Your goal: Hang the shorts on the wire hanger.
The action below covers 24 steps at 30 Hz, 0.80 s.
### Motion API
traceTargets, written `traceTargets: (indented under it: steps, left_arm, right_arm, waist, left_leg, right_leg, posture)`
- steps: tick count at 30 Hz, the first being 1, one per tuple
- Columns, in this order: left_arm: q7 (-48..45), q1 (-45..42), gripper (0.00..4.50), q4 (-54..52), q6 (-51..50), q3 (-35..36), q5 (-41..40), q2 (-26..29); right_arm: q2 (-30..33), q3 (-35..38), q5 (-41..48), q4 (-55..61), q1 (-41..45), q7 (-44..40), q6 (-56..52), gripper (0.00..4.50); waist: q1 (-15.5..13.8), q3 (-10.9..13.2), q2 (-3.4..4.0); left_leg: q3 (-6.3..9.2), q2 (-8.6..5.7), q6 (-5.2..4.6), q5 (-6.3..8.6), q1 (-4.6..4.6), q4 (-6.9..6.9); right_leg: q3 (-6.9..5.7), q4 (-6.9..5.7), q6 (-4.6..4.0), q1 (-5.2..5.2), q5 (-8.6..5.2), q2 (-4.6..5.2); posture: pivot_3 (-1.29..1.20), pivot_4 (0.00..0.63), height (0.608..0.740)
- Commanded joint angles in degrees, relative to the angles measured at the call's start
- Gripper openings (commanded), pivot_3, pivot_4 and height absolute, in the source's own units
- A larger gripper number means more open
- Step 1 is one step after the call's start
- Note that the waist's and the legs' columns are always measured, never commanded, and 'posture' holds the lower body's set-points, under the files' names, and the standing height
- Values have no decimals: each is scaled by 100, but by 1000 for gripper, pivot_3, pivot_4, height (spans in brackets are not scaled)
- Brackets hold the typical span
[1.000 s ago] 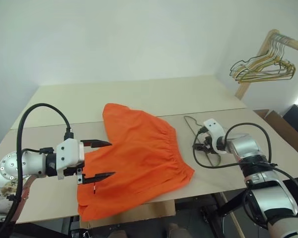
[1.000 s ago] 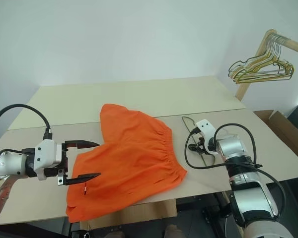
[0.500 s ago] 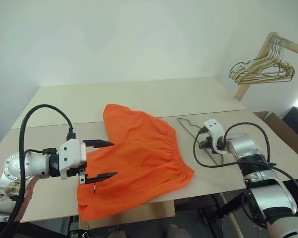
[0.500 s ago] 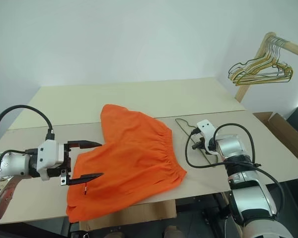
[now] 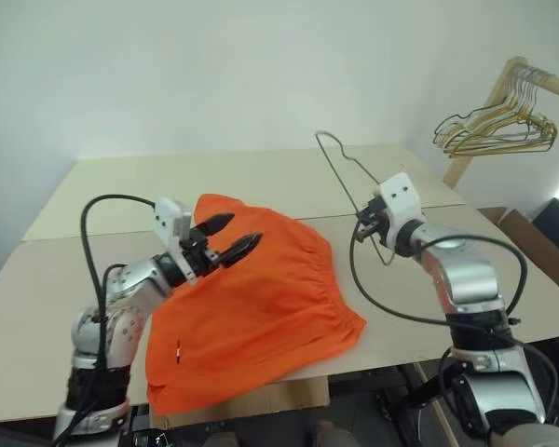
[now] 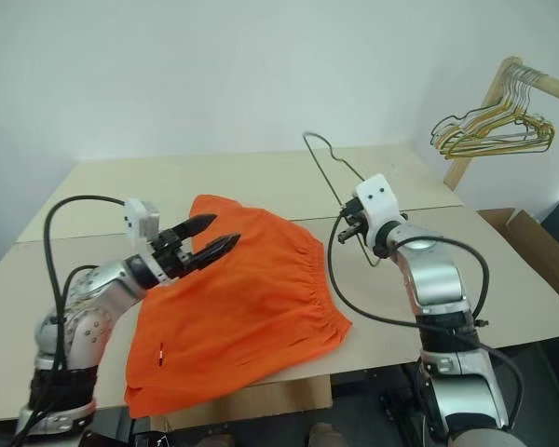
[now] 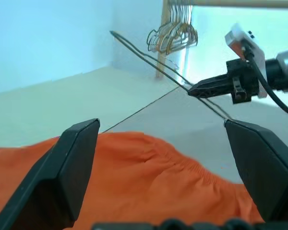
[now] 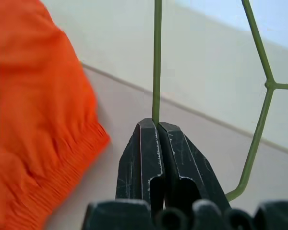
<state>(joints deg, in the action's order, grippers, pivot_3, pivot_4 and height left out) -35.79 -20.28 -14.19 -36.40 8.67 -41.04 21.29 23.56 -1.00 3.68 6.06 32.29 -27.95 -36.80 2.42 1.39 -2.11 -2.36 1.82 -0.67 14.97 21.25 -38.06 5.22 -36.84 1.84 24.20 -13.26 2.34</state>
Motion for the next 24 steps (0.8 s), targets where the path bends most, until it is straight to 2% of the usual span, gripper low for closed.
traceTargets:
  steps: [1, 4, 10, 18, 21, 24]
  left_arm:
    - [431, -690, 4500, 189, -378, 369, -783, -361]
    - [642, -1018, 4500, 412, -393, 479, -888, -544]
    - [589, -1449, 4500, 569, -450, 618, -1335, -634]
    - [998, -1618, 4500, 776, -372, 676, -1346, -736]
    - [1049, -1718, 3915, 936, -435, 659, -1327, -709]
    - [1061, -1748, 2963, 960, -423, 697, -1400, -741]
  right_arm:
    - [-154, -315, -311, 869, -440, 259, 1713, 46]
    - [-322, -481, -418, 1000, -680, 359, 2452, 46]
    - [-637, -794, -628, 1076, -796, 494, 3004, 46]
    - [-669, -1155, -1059, 748, -867, 524, 3736, 46]
    - [-729, -1213, -1140, 624, -869, 564, 3759, 0]
    - [-770, -1246, -1241, 519, -886, 589, 3845, 0]
  waist:
    - [-10, 0, 0]
    - [16, 0, 0]
    - [61, 0, 0]
    - [144, 0, 0]
    - [146, 0, 0]
    - [157, 0, 0]
  left_leg:
    - [0, -1, 0, 0, 4, 0]
    - [0, -10, 1, 0, 5, -6]
    - [-1, -11, 7, -4, -7, -7]
    - [0, -13, 8, -5, -7, -7]
    - [1, -13, 9, -5, -7, -8]
    - [3, -13, 9, -5, -8, -8]
  right_leg:
    - [-1, 2, 0, 1, 0, 1]
    - [-3, 3, 3, -1, 2, 9]
    - [2, 0, 0, -8, 6, 3]
    - [1, 6, 0, -13, 7, 3]
    - [0, 5, -1, -13, 7, 3]
    - [0, 5, -1, -13, 7, 2]
  posture:
    - [6, 0, 740]
    - [-1, 0, 740]
    - [-21, 0, 740]
    - [-9, 0, 740]
    - [-6, 0, 740]
    - [-4, 0, 740]
